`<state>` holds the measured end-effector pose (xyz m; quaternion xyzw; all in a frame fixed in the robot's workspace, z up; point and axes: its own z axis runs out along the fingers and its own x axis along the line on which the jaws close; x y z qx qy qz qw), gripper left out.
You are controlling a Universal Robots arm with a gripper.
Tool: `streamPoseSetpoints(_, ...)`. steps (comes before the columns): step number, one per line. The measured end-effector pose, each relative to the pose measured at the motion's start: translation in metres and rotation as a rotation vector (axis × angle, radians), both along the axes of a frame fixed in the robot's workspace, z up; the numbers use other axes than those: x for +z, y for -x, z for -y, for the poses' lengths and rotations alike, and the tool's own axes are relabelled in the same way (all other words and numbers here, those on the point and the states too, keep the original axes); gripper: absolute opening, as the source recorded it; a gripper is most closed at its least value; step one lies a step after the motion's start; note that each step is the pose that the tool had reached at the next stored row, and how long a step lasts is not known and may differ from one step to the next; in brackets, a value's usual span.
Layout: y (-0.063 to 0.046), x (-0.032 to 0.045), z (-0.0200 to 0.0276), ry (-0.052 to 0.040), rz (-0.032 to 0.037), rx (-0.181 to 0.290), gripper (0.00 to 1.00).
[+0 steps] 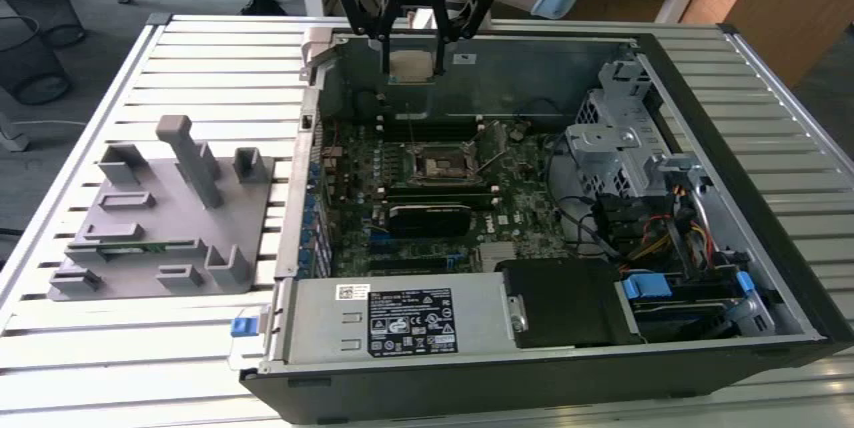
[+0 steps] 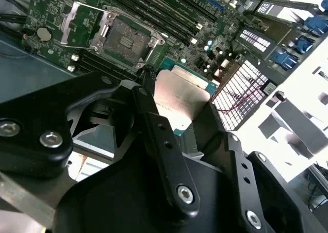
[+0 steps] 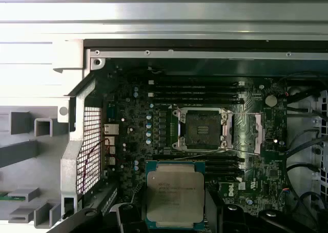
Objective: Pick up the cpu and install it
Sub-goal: 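Pick up the cpu and move it towards the insertion slot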
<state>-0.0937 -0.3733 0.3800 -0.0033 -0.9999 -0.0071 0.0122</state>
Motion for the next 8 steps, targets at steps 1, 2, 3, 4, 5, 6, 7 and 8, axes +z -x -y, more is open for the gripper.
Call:
streamPoseSetpoints(1, -0.001, 0.0, -0.0001, 0.0, 0.0, 0.0, 0.54)
streamPoseSetpoints(2, -0.003, 0.0, -0.0002, 0.0, 0.0, 0.0, 0.54)
streamPoseSetpoints(3, -0.004, -0.0001, -0.0002, 0.0, 0.0, 0.0, 0.54)
streamPoseSetpoints(4, -0.006, -0.0001, -0.0002, 0.0, 0.0001, 0.0, 0.54)
streamPoseSetpoints(5, -0.009, -0.0001, -0.0002, 0.0, 0.0, 0.0, 0.54)
streamPoseSetpoints(6, -0.011, -0.0001, -0.0002, 0.0001, 0.0, 0.0, 0.54)
streamPoseSetpoints(7, -0.014, -0.0001, -0.0002, 0.0001, 0.0, 0.0, 0.54)
streamPoseSetpoints(8, -0.016, -0.0001, -0.0002, 0.0, 0.0, 0.0, 0.54)
